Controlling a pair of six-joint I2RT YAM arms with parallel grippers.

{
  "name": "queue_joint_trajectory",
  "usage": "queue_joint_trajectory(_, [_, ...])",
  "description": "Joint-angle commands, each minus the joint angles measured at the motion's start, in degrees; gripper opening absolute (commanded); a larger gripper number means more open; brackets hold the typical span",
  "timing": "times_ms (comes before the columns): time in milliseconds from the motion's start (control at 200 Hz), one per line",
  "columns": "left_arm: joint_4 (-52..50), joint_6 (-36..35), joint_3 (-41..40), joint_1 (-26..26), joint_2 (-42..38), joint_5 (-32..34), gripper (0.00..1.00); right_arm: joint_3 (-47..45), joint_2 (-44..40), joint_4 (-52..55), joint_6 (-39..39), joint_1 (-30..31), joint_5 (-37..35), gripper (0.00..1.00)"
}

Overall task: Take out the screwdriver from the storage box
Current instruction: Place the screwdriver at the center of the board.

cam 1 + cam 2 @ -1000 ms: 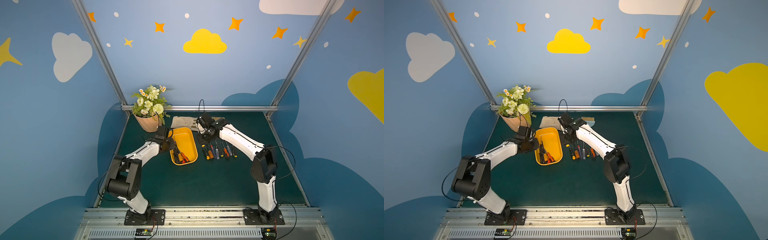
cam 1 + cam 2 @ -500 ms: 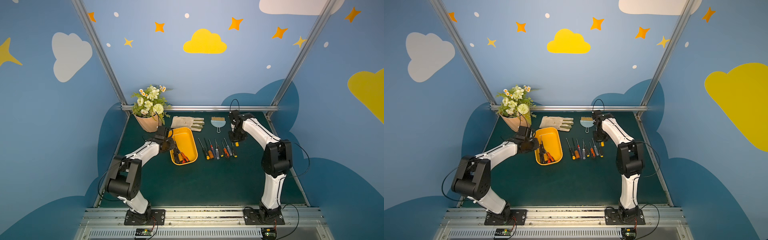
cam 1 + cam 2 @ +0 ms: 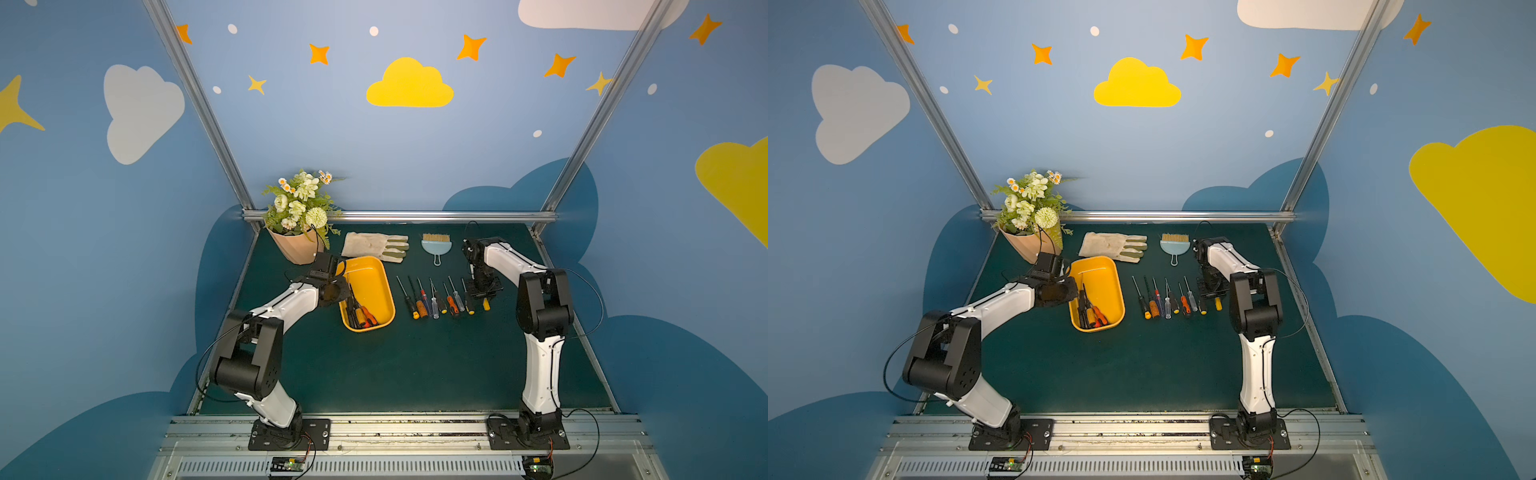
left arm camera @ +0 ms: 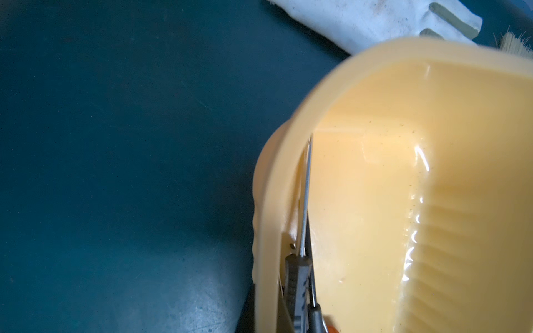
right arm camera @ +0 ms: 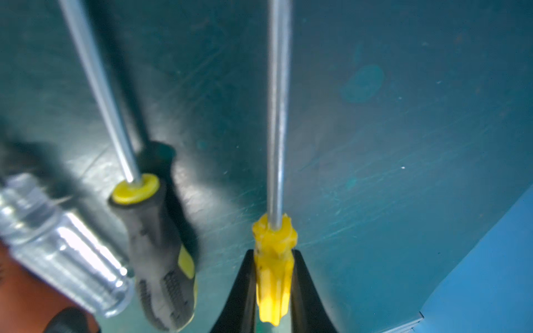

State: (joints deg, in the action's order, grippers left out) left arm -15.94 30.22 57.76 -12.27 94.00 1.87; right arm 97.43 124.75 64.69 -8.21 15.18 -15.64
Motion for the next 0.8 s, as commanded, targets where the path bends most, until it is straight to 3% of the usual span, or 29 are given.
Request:
queue_joint_trajectory(0, [0.7,0.8,1.7,0.2,-1.5,-1.3,0.02,0.7,1.0,-0.3,0.9,0.2,3.5,0.0])
queue_joint_trajectory(791, [1.0,0.9,1.5,0.2,-1.7,-1.9,0.02,1.3,3.5,-2.3,0.2,2.9,10.4,0.0])
